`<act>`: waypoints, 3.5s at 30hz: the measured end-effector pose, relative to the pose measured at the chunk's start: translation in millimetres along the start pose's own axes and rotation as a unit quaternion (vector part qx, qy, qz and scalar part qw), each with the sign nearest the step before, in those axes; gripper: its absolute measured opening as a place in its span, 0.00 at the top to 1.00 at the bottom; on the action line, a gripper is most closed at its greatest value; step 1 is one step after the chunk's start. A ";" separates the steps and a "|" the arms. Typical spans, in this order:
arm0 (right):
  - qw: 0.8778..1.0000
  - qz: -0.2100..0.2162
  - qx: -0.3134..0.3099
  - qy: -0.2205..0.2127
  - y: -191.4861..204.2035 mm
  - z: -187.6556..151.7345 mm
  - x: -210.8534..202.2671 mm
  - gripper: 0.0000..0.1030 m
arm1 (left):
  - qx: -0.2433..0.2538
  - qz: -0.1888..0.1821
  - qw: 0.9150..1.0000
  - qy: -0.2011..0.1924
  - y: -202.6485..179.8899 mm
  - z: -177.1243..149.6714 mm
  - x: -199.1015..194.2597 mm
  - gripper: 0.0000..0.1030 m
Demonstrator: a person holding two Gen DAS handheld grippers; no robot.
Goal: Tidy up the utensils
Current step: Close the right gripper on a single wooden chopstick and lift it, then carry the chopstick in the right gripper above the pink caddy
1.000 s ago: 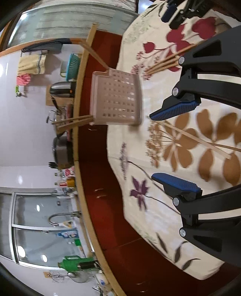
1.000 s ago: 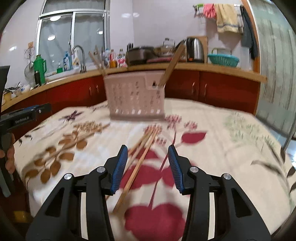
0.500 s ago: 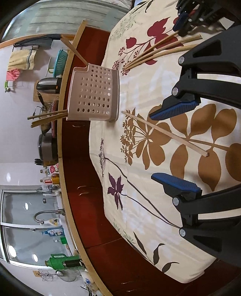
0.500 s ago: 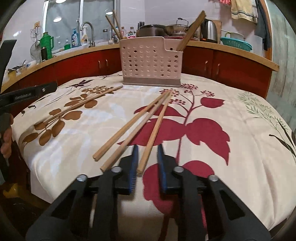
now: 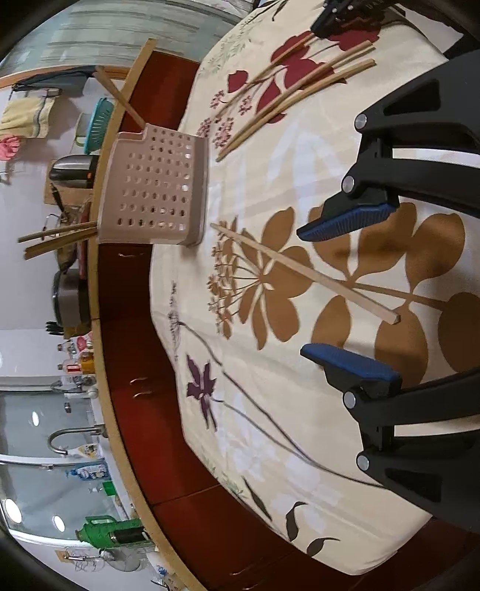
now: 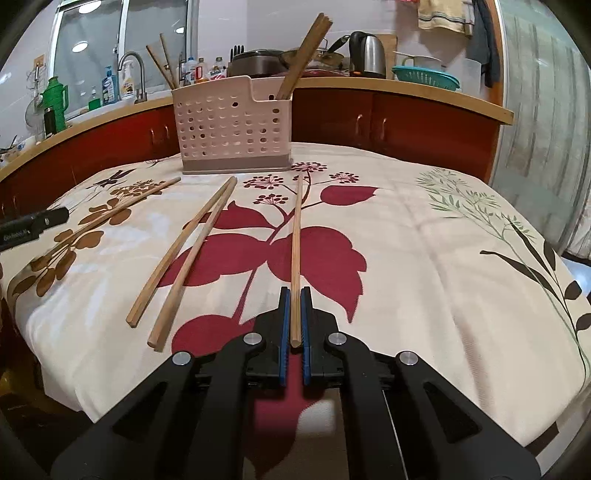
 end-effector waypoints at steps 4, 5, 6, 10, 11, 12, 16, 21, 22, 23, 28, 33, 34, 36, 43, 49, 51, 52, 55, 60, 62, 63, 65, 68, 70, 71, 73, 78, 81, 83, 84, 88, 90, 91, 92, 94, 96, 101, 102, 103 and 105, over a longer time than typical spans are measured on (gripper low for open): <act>1.000 0.003 0.004 0.000 -0.9 0.3 0.8 0.94 | -0.004 -0.002 1.000 0.012 0.2 -4.3 2.3 0.50; 1.000 0.004 0.004 0.000 -1.2 0.4 0.5 0.94 | -0.007 -0.003 1.000 0.015 1.5 -5.6 2.6 0.50; 1.000 0.005 0.005 0.000 -1.4 0.4 0.6 0.94 | -0.010 -0.005 1.000 0.019 2.3 -6.3 3.4 0.50; 1.000 0.009 0.010 -0.001 -2.1 0.9 -0.1 0.94 | -0.034 -0.020 0.998 0.044 7.3 -13.0 10.7 0.60; 1.000 0.009 0.011 -0.001 -2.3 0.9 -0.2 0.94 | -0.040 -0.026 0.998 0.051 7.1 -14.6 12.7 0.64; 1.000 0.009 0.011 -0.001 -2.1 0.8 -0.2 0.94 | -0.043 -0.033 0.997 0.059 5.9 -16.3 14.8 0.71; 1.000 0.011 0.013 -0.001 -2.5 0.9 -0.2 0.94 | -0.032 -0.052 0.996 0.064 -7.3 -16.5 14.1 0.79; 1.000 0.012 0.014 -0.001 -2.6 0.6 -0.7 0.94 | -0.024 -0.053 0.996 0.068 -20.6 -19.6 10.4 0.76; 1.000 0.012 0.014 -0.001 -2.5 0.8 -0.6 0.94 | -0.021 -0.052 0.996 0.068 -22.2 -19.7 9.4 0.74; 1.000 0.012 0.015 -0.001 -2.6 0.8 -0.6 0.94 | -0.018 -0.049 0.996 0.068 -23.7 -20.4 8.2 0.74; 1.000 0.014 0.015 0.000 -2.7 -0.1 -2.0 0.94 | -0.011 -0.042 0.997 0.063 -28.2 -22.9 3.6 0.82; 1.000 0.014 0.019 -0.006 -6.2 1.5 -8.0 0.94 | -0.008 -0.037 0.998 0.059 -28.4 -23.9 0.4 0.93; 1.000 0.013 0.020 -0.009 -7.0 2.5 -10.1 0.94 | -0.006 -0.033 0.998 0.054 -27.8 -22.9 -1.8 0.93; 1.000 0.014 0.021 -0.014 -8.7 5.5 -13.7 0.94 | 0.002 -0.025 0.999 0.041 -28.0 -19.3 -7.4 0.93; 0.998 0.016 0.013 -0.053 -6.2 27.2 -38.8 0.94 | 0.033 0.007 0.999 -0.023 -26.8 4.1 -33.0 0.93; 0.996 0.022 0.011 -0.084 -0.6 47.9 -58.7 0.94 | 0.048 0.019 0.996 -0.072 -28.0 25.0 -56.9 0.93; 0.995 0.024 0.010 -0.093 0.5 53.3 -65.3 0.94 | 0.049 0.021 0.995 -0.087 -28.1 31.9 -65.2 0.93; 0.995 0.025 0.010 -0.097 1.5 55.9 -68.0 0.94 | 0.049 0.022 0.994 -0.092 -27.8 34.1 -68.5 0.93; 0.993 0.027 0.005 -0.112 5.9 65.2 -78.9 0.94 | 0.048 0.022 0.993 -0.108 -26.7 41.8 -79.1 0.93; 0.991 0.031 -0.001 -0.130 11.1 76.1 -93.4 0.94 | 0.042 0.022 0.990 -0.133 -23.7 53.8 -97.3 0.93; 0.990 0.033 -0.001 -0.135 13.0 80.2 -98.9 0.94 | 0.042 0.021 0.989 -0.141 -23.0 57.0 -104.2 0.93; 0.990 0.034 -0.002 -0.138 14.0 82.3 -101.0 0.94 | 0.042 0.019 0.988 -0.146 -22.6 60.0 -108.6 0.93; 0.989 0.036 -0.004 -0.144 16.2 86.7 -106.5 0.94 | 0.042 0.018 0.987 -0.152 -22.6 63.5 -114.3 0.93; 0.987 0.039 -0.004 -0.153 17.8 93.6 -114.7 0.94 | 0.041 0.015 0.986 -0.161 -22.1 69.4 -122.9 0.93; 0.987 0.041 -0.004 -0.158 19.6 97.6 -119.7 0.94 | 0.039 0.013 0.985 -0.165 -21.1 71.9 -127.0 0.93; 0.986 0.041 -0.003 -0.159 20.2 98.8 -120.8 0.94 | 0.038 0.010 0.985 -0.167 -20.8 73.9 -129.4 0.93; 0.986 0.044 0.000 -0.160 21.4 101.5 -123.9 0.94 | 0.035 0.004 0.985 -0.167 -21.1 75.8 -131.8 0.93; 0.986 0.047 0.004 -0.160 22.2 106.4 -128.3 0.94 | 0.027 -0.011 0.986 -0.162 -21.1 79.1 -134.5 0.93; 0.986 0.045 0.004 -0.159 23.1 108.7 -128.1 0.94 | 0.029 -0.017 0.987 -0.157 -21.9 81.2 -132.3 0.93; 0.987 0.046 0.004 -0.157 22.8 108.8 -127.7 0.94 | 0.032 -0.018 0.987 -0.156 -21.3 81.9 -131.7 0.93; 0.987 0.046 0.004 -0.154 22.9 109.9 -126.6 0.94 | 0.034 -0.018 0.987 -0.156 -22.0 83.3 -130.9 0.93; 0.987 0.048 0.005 -0.152 24.1 116.1 -123.0 0.94 | 0.037 -0.017 0.986 -0.159 -21.6 87.1 -128.3 0.93; 0.987 0.049 0.005 -0.150 24.3 118.3 -120.1 0.95 | 0.038 -0.016 0.986 -0.161 -21.8 89.4 -126.3 0.93; 0.987 0.050 0.005 -0.150 24.4 119.7 -119.2 0.94 | 0.038 -0.017 0.986 -0.161 -21.6 90.8 -125.3 0.93; 0.987 0.051 0.005 -0.150 25.1 119.5 -118.9 0.94 | 0.037 -0.018 0.986 -0.161 -21.4 91.8 -124.6 0.93; 0.987 0.054 0.007 -0.152 26.0 123.2 -119.4 0.94 | 0.034 -0.024 0.986 -0.161 -21.3 95.2 -123.0 0.93; 0.986 0.056 0.007 -0.155 26.4 127.7 -120.1 0.94 | 0.031 -0.030 0.986 -0.163 -21.1 99.2 -122.8 0.93; 0.984 0.064 0.010 -0.164 28.0 146.3 -123.6 0.94 | 0.035 -0.034 0.981 -0.186 -22.4 118.8 -129.3 0.93; 0.984 0.067 0.011 -0.166 27.8 149.6 -124.0 0.94 | 0.035 -0.035 0.981 -0.190 -22.2 122.1 -130.6 0.93; 0.983 0.070 0.011 -0.168 28.0 153.6 -124.5 0.94 | 0.036 -0.036 0.979 -0.196 -22.2 127.1 -132.5 0.93; 0.982 0.073 0.010 -0.173 29.6 161.7 -125.6 0.94 | 0.036 -0.038 0.977 -0.207 -22.0 136.7 -135.4 0.93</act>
Point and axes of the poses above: each gripper's, at about its wrist camera, not at the fingertips, and x roughly the way its jaws point, y to its left, z to its top, the point moved 7 cm from there along x, roughly the way its jaws point, and after that the axes turned 10 degrees about x, right-handed, at the moved point
